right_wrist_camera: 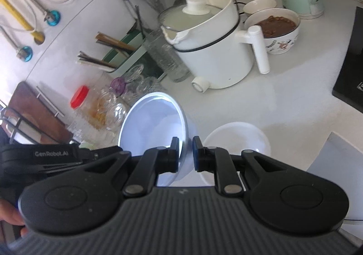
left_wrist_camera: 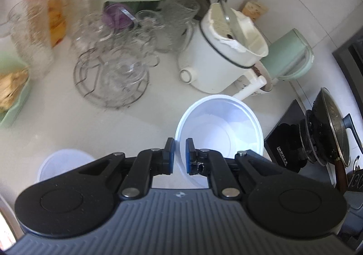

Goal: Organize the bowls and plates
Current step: 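Carry the white plastic bowl with both grippers and lower it into the pale blue bowl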

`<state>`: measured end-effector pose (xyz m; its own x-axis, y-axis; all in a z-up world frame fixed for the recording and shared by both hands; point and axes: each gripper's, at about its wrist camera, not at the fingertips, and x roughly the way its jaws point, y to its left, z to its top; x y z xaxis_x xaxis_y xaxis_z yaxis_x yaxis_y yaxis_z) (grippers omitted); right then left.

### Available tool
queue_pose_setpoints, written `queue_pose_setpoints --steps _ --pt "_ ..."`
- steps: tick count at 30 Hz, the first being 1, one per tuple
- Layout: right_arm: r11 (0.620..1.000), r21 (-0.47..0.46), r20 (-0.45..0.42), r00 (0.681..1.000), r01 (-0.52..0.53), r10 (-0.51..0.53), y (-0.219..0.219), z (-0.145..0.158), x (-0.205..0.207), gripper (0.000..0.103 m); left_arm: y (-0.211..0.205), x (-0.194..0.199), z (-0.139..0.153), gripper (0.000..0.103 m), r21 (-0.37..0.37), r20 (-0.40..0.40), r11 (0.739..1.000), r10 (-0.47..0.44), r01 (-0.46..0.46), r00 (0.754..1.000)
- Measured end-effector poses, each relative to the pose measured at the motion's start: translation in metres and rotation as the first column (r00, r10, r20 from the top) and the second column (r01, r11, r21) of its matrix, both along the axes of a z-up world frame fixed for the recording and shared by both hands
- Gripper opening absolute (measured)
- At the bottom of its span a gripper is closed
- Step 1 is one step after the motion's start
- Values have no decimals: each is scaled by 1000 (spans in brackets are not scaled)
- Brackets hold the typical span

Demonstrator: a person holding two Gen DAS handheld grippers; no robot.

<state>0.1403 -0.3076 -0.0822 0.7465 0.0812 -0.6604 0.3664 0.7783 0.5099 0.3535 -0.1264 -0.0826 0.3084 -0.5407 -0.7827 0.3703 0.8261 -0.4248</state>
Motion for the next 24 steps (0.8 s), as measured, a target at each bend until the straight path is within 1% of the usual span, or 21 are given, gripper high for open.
queue_pose_setpoints --steps 7,11,13,17,19,22,24 --pt "998 -2 6 998 -67 67 21 4 8 15 33 -5 -7 9 5 -29 998 59 -58 998" --pt "994 1 -1 994 -108 108 34 4 15 15 55 -4 -4 9 -15 -26 995 97 -97 995" --pt "992 1 -3 992 -129 129 40 4 18 15 64 -2 -2 10 -13 -18 995 97 -97 995" --pt "983 7 -21 983 -181 181 55 4 26 15 84 -1 -1 10 -13 -16 992 126 -126 992" --pt "977 7 -26 977 -211 212 63 5 31 15 96 -2 -1 10 -15 -18 988 154 -154 988" --pt "966 2 -9 966 -258 258 75 4 37 16 113 -4 -4 10 -25 -17 980 195 -195 981" --pt "960 27 -7 960 -280 280 81 -1 44 16 126 -4 -7 10 -20 -23 975 221 -221 975"
